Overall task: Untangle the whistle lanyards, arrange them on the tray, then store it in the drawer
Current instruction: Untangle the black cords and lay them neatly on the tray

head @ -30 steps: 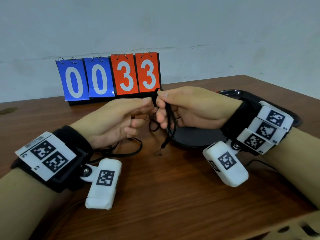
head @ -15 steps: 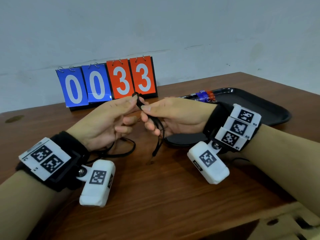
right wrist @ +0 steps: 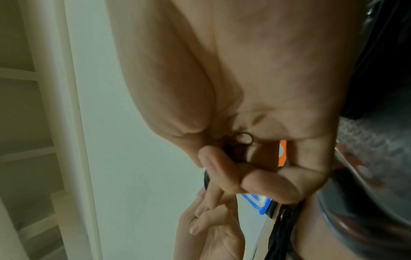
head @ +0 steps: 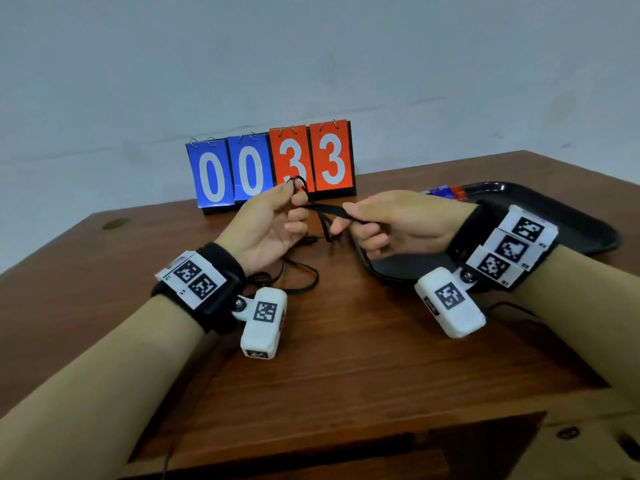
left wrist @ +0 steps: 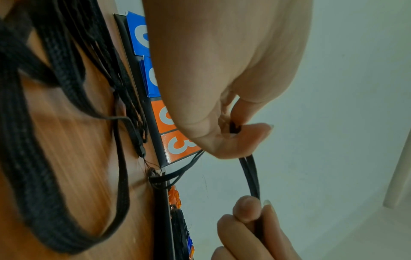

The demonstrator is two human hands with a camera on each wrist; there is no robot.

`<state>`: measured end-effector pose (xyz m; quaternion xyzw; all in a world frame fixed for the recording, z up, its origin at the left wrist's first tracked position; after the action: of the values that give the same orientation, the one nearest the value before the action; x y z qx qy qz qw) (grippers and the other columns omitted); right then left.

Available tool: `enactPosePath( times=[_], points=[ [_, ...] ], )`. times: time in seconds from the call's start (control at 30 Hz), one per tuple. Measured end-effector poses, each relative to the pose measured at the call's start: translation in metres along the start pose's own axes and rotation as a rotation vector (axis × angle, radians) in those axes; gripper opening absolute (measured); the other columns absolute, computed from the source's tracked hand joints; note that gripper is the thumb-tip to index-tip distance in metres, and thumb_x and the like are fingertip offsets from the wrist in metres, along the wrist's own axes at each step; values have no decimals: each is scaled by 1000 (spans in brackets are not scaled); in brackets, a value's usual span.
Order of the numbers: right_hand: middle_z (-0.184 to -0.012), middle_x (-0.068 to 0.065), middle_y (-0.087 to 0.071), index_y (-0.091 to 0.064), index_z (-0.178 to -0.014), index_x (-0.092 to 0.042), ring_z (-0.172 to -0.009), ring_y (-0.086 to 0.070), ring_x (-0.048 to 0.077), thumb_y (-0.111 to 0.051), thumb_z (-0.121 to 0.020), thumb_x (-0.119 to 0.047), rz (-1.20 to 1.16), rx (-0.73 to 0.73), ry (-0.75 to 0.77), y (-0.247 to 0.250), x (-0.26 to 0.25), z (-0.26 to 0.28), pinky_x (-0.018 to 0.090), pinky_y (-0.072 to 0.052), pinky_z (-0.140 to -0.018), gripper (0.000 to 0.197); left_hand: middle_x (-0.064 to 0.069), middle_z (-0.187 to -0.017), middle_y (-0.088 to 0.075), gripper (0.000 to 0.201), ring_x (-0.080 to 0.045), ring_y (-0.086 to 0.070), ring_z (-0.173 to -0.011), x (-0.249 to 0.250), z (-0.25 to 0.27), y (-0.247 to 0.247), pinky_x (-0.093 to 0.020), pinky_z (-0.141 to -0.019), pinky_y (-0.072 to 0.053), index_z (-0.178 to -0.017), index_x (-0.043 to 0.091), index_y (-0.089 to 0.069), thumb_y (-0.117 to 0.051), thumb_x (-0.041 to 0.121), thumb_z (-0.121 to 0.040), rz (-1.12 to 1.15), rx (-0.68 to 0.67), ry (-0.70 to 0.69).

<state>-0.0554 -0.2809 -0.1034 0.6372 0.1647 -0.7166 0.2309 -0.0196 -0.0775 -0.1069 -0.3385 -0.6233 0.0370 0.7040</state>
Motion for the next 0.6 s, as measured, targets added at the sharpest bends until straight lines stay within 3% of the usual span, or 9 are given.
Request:
enactPosePath(
  times=[0.17, 0.3, 0.43, 0.5, 0.53, 0.6],
  points=[
    [-74, -4, -38, -61, -134, -7, -60, -33, 9, -42, -107, -28, 19, -31, -4, 3, -2, 2, 22, -40, -61, 39, 4, -72, -45, 21, -6, -37, -54, 1, -4, 5, -17, -44, -39, -106, 12, -60, -46, 28, -108, 45, 4, 20],
    [-77, -1, -55, -57, -136, -7, -60, -43, 8, -40, -108, -22, 123, -35, 70, 9, -6, 5, 24, -42, -64, 37, 4, -76, -44, 21, -6, -37, -57, 3, -8, 7, -16, -47, -40, -118, 13, -61, -50, 27, -107, 30, -22, 12],
    [-79, 0, -63, -59, -123, -5, -59, -47, 8, -44, -106, -20, 145, 1, 108, 11, -7, 3, 26, -42, -66, 26, 2, -91, -52, 35, -6, -45, -65, 4, -8, 9, -15, -50, -41, -138, 23, -62, -57, 25, -103, -112, -88, -6],
    [-78, 0, -63, -60, -117, -7, -58, -49, 8, -45, -106, -20, 128, 25, 119, 11, -7, 2, 26, -43, -66, 22, 0, -110, -61, 43, -6, -51, -72, 3, -5, 7, -16, -53, -44, -143, 31, -58, -60, 25, -101, -185, -165, 33],
    [-77, 0, -63, -61, -115, -8, -58, -49, 8, -46, -106, -21, 126, 37, 125, 11, -7, 1, 26, -43, -65, 21, -2, -120, -64, 45, -7, -54, -74, 2, -4, 6, -16, -53, -46, -145, 31, -57, -61, 26, -100, -225, -201, 50],
    [-76, 0, -63, -64, -108, -11, -57, -49, 9, -47, -106, -23, 139, 57, 140, 11, -7, 0, 24, -44, -64, 21, -2, -121, -68, 53, -7, -57, -76, 1, -1, 2, -15, -53, -47, -148, 23, -53, -63, 29, -96, -309, -263, 67]
  ],
)
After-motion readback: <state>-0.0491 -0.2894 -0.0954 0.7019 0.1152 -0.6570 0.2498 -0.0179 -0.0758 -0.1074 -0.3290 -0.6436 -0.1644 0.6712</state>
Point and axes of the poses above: each hand's wrist, its own z-axis away from the middle knuckle, its own y-axis out of the back of the hand, x = y × z, the point moved 2 cm from there along -z, towards the middle knuckle
